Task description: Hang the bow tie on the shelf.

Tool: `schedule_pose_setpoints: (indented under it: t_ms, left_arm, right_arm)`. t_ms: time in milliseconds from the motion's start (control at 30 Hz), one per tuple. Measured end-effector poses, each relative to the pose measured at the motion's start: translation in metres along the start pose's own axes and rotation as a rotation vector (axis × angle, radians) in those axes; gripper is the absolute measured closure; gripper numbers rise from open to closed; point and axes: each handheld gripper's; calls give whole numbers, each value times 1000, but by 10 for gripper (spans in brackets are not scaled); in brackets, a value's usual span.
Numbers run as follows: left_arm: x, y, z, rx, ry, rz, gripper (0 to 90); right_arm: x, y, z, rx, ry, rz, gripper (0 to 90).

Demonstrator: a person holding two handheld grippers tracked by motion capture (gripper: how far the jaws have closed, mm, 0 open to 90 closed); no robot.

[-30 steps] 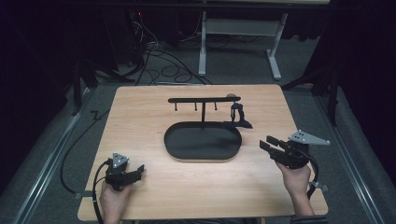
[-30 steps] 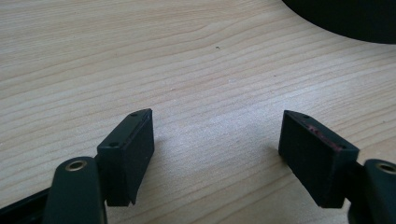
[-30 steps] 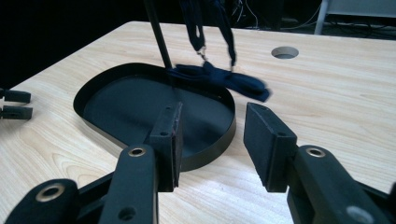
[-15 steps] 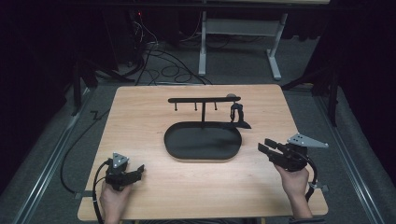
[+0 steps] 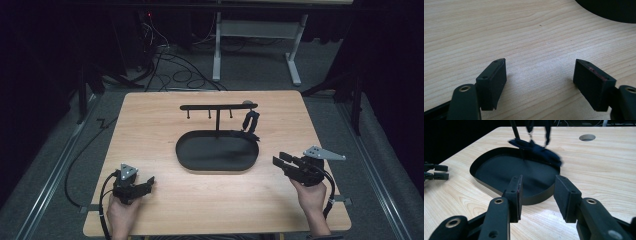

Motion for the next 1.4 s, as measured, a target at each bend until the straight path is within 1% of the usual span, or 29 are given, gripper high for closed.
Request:
schedule_pose_setpoints:
  t_ms: [300,533,767,1000,1033,1100,1233,1400]
  left_arm:
    - [0,0,0,-1,0,0,271]
    - [0,0,0,1,0,0,271]
    - [0,0,0,0,0,0,271]
    - [0,0,0,1,0,0,270]
    - [0,0,0,1,0,0,271]
    - [0,0,0,0,0,0,270]
    - [0,0,0,1,1,0,271]
    - [0,0,0,2,1,0,270]
  right_arm:
    - [9,-6,3,-17,-18,23,611]
    - [13,-14,6,-19,-2,41,611]
    - [19,-20,8,-1,21,71,610]
    - [26,-27,7,0,16,86,610]
    - [28,-28,7,2,21,88,611]
    - [29,-30,8,2,13,95,611]
    - [32,-34,11,2,30,104,611]
    - [34,-38,13,1,36,122,611]
Point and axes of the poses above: each handheld gripper's, and its own axes: y roughly backward along the jaws, x roughly out of its underside, z roughly to its left, and after that the axes turned 8 degrees about -z, right-handed
